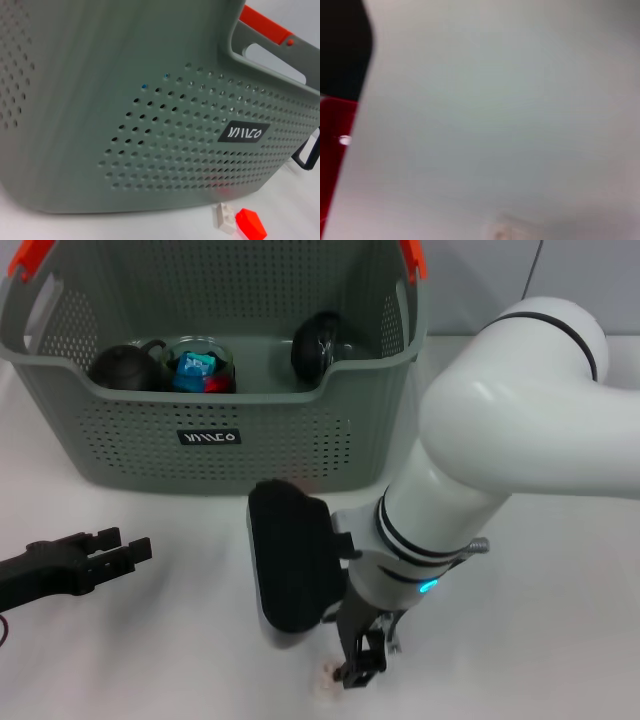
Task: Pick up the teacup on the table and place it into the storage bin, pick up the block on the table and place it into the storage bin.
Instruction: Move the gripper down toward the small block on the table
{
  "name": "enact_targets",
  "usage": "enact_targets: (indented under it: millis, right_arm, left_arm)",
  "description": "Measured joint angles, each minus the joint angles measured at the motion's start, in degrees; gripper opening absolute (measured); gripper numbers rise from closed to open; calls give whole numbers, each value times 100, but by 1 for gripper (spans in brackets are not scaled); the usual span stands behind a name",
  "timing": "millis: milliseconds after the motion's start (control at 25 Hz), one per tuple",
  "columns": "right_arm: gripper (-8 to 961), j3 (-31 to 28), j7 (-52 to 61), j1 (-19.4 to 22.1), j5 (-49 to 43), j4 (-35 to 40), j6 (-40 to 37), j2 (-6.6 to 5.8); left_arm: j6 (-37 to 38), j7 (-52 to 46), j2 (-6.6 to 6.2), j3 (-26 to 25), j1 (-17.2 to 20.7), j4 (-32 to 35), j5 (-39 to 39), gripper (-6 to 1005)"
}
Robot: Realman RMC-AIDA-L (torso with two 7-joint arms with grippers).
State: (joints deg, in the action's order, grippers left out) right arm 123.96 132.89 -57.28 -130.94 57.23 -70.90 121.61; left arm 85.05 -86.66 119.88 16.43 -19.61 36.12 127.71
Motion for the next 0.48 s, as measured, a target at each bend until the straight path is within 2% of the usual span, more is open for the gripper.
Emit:
enact_targets:
  millis: [280,480]
  right_arm:
    - [674,-133,452,93,-143,369,-219,-56]
    - [674,-172,837,13,62,459,-457,-12]
  left_arm:
    - [-1,0,0,0,4,0,0,637]
    - [-11,0,7,0,14,-3,0,637]
